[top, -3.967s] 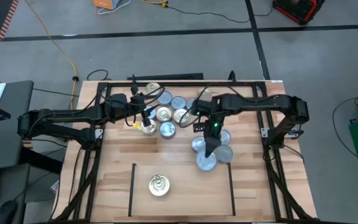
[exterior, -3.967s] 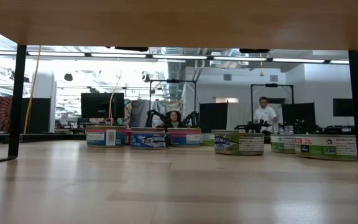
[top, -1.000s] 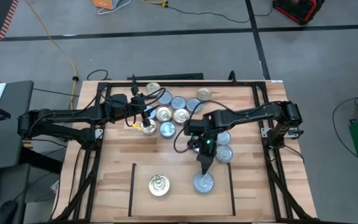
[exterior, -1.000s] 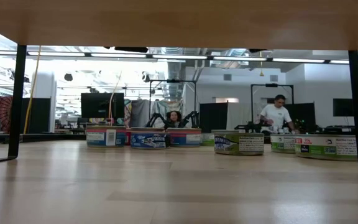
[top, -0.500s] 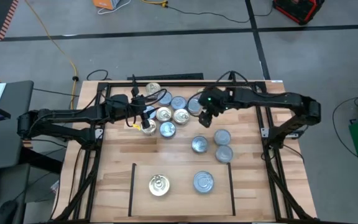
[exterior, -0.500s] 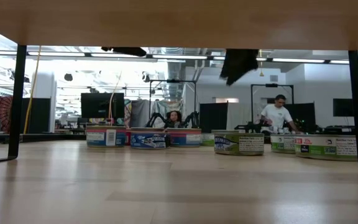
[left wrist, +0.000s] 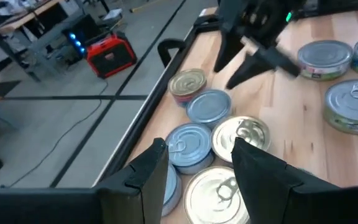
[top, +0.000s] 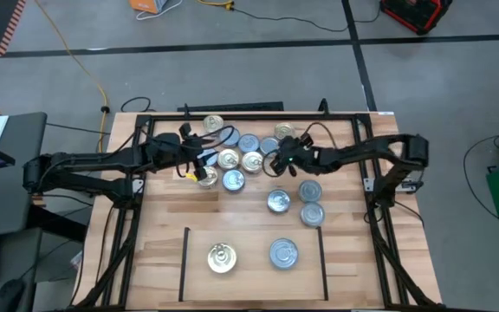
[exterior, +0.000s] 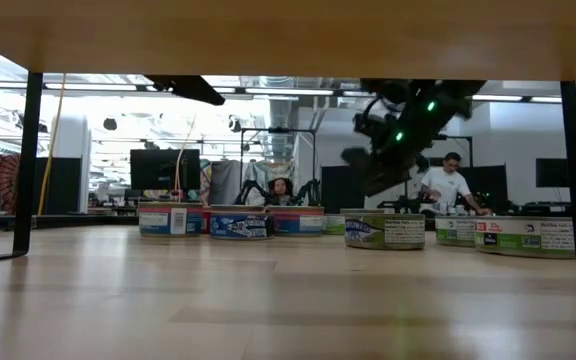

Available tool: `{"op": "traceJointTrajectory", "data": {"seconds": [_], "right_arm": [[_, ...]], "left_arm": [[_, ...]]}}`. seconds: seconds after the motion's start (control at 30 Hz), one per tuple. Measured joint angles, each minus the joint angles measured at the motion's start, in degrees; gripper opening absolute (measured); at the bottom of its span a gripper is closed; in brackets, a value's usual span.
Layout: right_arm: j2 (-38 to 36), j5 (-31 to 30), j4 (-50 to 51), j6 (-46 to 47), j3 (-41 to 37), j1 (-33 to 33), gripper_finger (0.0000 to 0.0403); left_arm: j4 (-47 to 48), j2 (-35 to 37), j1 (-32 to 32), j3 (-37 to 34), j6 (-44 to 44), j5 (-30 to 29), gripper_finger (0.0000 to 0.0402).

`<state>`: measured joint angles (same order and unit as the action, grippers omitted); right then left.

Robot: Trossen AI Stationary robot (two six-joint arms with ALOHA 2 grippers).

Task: Stack canned seafood by type on shelf
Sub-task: Put the top green and white tuna can on the shelf

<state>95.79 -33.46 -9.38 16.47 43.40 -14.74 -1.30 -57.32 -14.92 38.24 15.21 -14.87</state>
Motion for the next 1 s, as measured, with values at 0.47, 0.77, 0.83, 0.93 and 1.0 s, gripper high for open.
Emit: {"op": "traceJointTrajectory", "data": {"seconds": [0.47,0.77,0.83,0.93,1.0], "right_arm": [[6.5,-2.2,-2.9,3.8,0.2,-0.3,0.0255],[2.8,-1.7,5.1,6.5,0.0,3.0,0.0255],[2.7,-2.4,4.6,7.7,-1.1,3.9,0.0255],[2.5,-3.1,1.1,11.3,-4.6,5.2,0.0255],[2.4,-3.3,-3.1,13.6,-7.9,6.1,0.0255]], "left_arm": [[7.9,13.7,0.0,0.0,-1.0,0.9,0.0168],[8.1,11.9,0.0,0.0,-0.4,0.8,0.0168],[7.9,10.9,0.0,0.0,0.0,0.8,0.0168],[7.7,9.8,0.0,0.0,0.2,0.7,0.0168],[7.8,9.3,0.0,0.0,0.6,1.1,0.0168]]}}
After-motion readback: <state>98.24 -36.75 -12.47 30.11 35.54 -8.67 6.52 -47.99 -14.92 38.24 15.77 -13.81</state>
